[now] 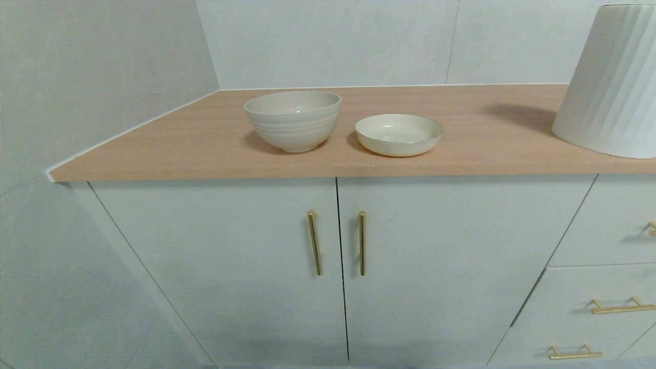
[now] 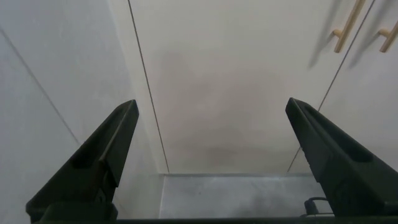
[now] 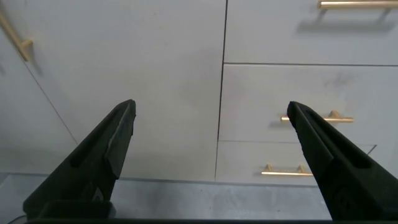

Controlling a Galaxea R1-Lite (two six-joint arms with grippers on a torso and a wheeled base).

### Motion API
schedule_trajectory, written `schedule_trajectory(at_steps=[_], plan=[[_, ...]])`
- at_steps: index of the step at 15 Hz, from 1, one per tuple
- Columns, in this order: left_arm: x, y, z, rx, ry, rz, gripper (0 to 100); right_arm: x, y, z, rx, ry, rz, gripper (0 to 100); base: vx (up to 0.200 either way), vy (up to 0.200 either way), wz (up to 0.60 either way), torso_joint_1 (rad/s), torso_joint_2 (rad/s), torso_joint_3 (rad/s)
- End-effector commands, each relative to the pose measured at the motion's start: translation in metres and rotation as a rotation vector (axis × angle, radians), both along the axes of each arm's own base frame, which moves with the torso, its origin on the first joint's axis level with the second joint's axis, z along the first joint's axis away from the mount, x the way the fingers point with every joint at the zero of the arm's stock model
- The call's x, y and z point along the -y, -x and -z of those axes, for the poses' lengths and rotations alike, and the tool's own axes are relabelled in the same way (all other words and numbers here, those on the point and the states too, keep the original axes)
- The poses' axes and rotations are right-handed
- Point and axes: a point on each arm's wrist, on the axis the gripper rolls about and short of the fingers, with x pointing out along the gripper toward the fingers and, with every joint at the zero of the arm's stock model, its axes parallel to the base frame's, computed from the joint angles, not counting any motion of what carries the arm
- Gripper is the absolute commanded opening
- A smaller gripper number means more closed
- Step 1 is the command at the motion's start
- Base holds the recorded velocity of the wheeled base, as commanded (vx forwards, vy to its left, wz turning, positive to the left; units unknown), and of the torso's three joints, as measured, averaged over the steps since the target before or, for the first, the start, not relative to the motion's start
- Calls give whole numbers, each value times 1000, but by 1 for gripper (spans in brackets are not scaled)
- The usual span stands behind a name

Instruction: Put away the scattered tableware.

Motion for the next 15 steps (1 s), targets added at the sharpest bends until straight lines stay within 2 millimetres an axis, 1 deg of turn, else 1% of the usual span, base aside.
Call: schedule_trajectory(at_steps=[1, 10, 11, 12, 13, 15], plan=[[0, 0, 0, 0, 0, 0, 100, 0, 0, 0, -1, 1, -1, 100, 0, 200, 0, 2, 2, 7], [0, 0, 0, 0, -1, -1, 100, 0, 0, 0, -1, 10, -2, 100, 0, 0, 0, 0, 0, 0], [0, 0, 0, 0, -1, 0, 100, 0, 2, -8, 36, 1, -7, 100, 0, 0, 0, 0, 0, 0], [0, 0, 0, 0, -1, -1, 100, 0, 11, -43, 151, -47, -36, 100, 0, 0, 0, 0, 0, 0], [0, 0, 0, 0, -3, -1, 100, 0, 13, -64, 148, -99, -99, 100, 0, 0, 0, 0, 0, 0], [0, 0, 0, 0, -1, 0, 100, -3, 0, -75, 11, -77, -261, 100, 0, 0, 0, 0, 0, 0]])
